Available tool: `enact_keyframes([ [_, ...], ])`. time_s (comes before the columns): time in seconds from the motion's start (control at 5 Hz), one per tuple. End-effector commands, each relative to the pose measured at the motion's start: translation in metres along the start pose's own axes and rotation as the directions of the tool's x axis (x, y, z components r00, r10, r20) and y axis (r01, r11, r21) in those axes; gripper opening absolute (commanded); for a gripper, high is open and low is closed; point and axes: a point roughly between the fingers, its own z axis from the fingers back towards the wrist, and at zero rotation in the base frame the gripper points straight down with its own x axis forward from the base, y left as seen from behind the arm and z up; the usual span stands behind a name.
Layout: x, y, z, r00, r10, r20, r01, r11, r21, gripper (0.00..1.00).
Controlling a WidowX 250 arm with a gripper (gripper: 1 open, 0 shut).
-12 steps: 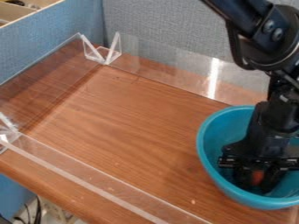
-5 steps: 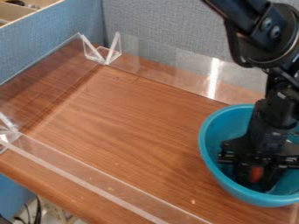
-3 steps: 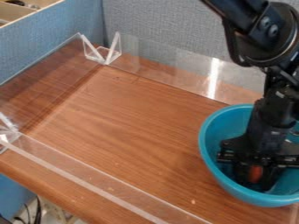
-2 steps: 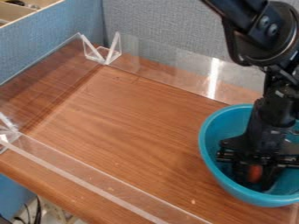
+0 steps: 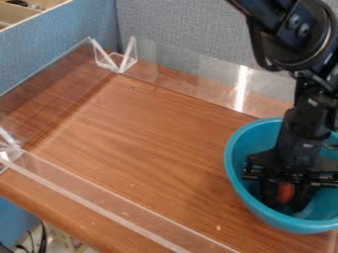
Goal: Remove the mushroom from inside the blue bowl and put it on the table
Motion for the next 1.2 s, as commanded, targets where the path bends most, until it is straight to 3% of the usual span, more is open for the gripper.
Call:
enact_keyframes([
  [0.0, 0.0075, -0.0028, 0.0292, 0.999, 0.000, 0.050, 0.004, 0.998, -0.068, 0.00],
  [1.0, 0.0074, 0.0024, 0.0374, 0.998, -0.033, 0.048, 0.037, 0.996, -0.080, 0.00],
])
